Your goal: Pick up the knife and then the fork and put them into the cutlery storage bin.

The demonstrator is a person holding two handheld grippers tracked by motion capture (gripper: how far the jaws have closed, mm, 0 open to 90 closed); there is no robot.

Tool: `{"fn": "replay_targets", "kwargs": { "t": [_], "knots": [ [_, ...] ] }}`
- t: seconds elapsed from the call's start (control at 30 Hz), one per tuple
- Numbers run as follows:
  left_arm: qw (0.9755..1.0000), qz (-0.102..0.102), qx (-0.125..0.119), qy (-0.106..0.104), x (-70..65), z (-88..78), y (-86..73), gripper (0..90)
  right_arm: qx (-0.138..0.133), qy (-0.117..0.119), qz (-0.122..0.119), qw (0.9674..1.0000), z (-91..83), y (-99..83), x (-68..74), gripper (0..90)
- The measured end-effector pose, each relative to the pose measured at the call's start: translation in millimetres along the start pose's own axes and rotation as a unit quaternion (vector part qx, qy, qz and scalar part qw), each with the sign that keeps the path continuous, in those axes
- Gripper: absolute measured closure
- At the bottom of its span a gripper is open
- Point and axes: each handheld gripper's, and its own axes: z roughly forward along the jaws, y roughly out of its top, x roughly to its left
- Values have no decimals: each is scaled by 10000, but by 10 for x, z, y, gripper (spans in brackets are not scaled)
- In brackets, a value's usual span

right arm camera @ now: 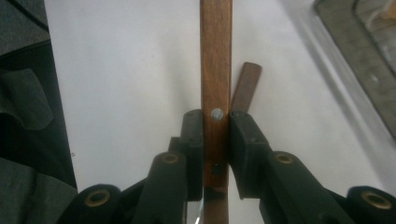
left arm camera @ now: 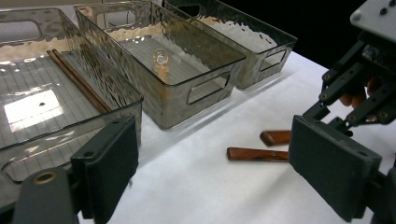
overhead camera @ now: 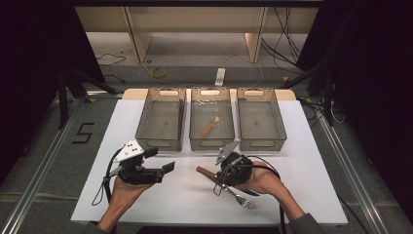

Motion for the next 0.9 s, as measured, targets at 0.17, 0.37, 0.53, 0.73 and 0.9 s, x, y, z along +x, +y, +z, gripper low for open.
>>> {"fn": "replay_targets", "kwargs": {
  "t": [0.17, 0.37, 0.53, 0.73, 0.9],
  "knots": [
    [10000, -27, -54, 12, 11, -8, -2, 159, -234, -133, 178, 9995, -127, -17, -107, 768],
    [9999, -44, -87, 27, 26, -15, -7, 159, -589, -346, 509, 9964, -339, -31, -293, 768],
    [9999, -59, -102, 20, 30, -17, -9, 159, -784, -543, 756, 9926, -513, -33, -489, 768],
    [9999, -44, -98, 32, 30, -13, -11, 159, -981, -866, 948, 9869, -714, 4, -702, 768],
    [9999, -42, -150, 50, 23, -22, -10, 159, -1147, -1076, 1247, 9796, -844, 59, -909, 768]
  ]
}}
